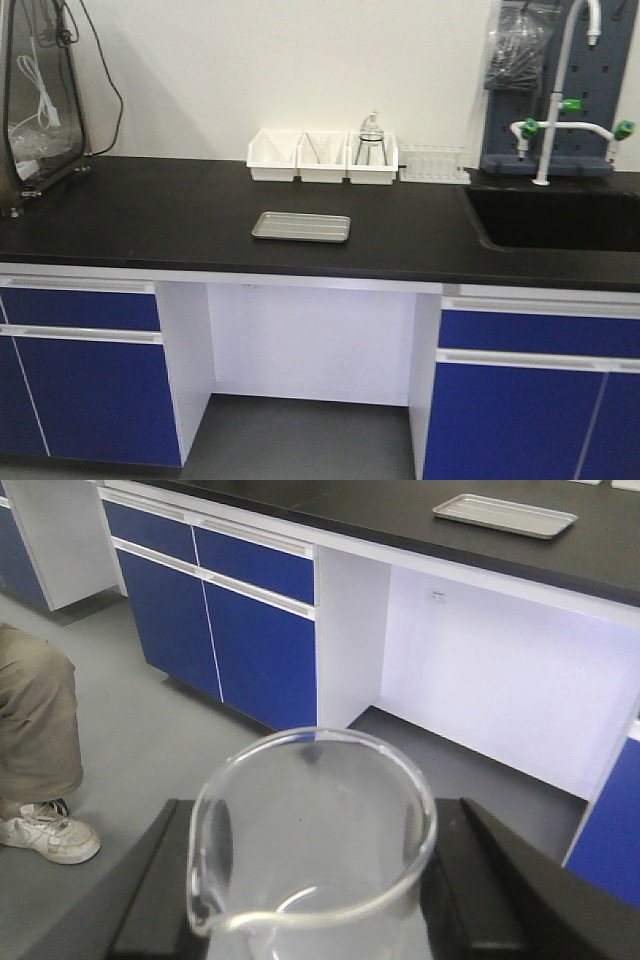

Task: Move beaker to silver tray on left bench
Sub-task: 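Drive the base to the bench with the silver tray, holding the beaker, then move the held beaker with the right gripper over the silver tray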

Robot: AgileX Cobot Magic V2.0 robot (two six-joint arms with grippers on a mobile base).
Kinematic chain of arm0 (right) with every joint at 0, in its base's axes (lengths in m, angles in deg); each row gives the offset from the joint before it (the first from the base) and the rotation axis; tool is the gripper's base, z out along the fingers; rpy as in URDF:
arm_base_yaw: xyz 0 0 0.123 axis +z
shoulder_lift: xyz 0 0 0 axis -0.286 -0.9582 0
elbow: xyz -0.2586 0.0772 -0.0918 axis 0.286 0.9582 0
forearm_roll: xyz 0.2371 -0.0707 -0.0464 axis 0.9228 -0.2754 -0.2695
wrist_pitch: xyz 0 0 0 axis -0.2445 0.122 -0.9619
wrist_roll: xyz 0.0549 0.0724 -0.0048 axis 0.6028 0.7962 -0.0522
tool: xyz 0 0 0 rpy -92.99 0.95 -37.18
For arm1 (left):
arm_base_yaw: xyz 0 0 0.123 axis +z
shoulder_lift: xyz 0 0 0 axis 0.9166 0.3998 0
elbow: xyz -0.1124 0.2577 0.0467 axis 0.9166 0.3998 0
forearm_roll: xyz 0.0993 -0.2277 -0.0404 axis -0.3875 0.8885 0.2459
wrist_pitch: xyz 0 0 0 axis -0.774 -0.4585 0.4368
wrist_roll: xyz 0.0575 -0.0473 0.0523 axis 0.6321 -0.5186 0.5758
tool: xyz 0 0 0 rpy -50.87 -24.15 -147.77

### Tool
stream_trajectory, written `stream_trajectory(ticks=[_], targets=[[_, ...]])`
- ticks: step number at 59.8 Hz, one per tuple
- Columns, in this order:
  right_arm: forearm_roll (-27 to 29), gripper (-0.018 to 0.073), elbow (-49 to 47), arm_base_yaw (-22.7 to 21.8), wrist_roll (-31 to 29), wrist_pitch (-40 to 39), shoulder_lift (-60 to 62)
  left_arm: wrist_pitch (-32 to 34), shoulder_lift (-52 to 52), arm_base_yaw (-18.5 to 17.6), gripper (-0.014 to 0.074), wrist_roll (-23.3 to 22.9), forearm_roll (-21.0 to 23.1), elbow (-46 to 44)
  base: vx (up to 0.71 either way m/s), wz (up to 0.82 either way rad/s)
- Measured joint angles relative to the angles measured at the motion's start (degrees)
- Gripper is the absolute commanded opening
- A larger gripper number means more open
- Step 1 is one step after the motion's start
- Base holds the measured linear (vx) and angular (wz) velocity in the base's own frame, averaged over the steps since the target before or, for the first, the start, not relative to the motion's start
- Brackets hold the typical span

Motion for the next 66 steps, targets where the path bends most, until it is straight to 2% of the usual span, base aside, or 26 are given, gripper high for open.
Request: stream_trajectory(ticks=[66], targets=[[0.0, -0.0013, 0.0, 0.0, 0.0, 0.1, 0.0, 0.0, 0.0, 0.0, 0.0001, 0.0, 0.0, 0.0, 0.44, -0.02]])
